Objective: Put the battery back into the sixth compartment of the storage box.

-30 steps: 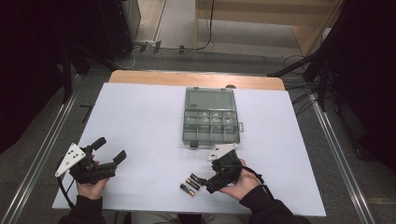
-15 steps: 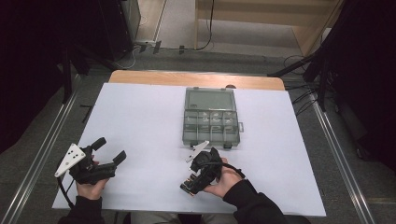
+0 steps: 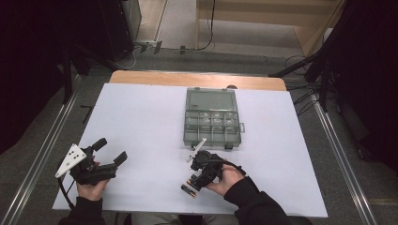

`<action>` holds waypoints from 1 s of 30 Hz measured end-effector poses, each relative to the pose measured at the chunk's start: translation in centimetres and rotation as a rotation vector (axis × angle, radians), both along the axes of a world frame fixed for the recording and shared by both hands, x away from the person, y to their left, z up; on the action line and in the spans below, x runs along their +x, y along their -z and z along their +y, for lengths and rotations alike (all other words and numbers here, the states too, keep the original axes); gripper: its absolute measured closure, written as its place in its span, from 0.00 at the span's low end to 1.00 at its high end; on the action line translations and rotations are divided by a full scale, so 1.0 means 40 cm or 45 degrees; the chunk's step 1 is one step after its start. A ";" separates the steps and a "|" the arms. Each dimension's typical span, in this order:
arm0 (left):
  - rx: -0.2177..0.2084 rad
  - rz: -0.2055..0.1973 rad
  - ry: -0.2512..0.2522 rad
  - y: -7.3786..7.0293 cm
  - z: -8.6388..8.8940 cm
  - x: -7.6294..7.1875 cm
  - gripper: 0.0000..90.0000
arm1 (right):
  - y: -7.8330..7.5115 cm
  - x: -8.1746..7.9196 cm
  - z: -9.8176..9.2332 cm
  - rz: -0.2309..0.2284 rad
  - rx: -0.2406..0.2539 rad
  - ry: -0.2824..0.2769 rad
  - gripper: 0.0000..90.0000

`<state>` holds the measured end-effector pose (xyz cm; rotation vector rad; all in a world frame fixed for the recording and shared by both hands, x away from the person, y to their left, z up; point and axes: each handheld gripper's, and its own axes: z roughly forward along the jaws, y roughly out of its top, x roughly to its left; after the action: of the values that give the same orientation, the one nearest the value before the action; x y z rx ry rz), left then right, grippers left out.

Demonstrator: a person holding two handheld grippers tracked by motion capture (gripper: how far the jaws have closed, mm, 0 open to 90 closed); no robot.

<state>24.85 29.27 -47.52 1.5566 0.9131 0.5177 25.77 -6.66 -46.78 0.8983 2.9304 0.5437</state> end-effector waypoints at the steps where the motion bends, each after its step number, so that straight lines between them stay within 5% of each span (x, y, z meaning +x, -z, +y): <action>1: 0.000 0.000 0.000 0.000 0.000 0.000 0.03 | 0.001 0.001 0.001 0.017 -0.005 0.009 0.52; 15: 0.000 0.000 0.001 0.000 0.000 0.000 0.03 | 0.017 0.005 0.017 0.096 -0.124 0.008 0.78; 20: -0.002 0.001 0.002 0.000 0.000 0.001 0.03 | 0.018 0.008 0.022 0.119 -0.147 0.060 0.85; 30: -0.001 0.004 0.005 0.000 0.000 0.000 0.03 | 0.001 0.018 0.004 0.135 -0.105 0.112 0.86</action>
<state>24.86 29.26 -47.53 1.5583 0.9120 0.5120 26.49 -6.51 -46.82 1.0710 2.9632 0.3785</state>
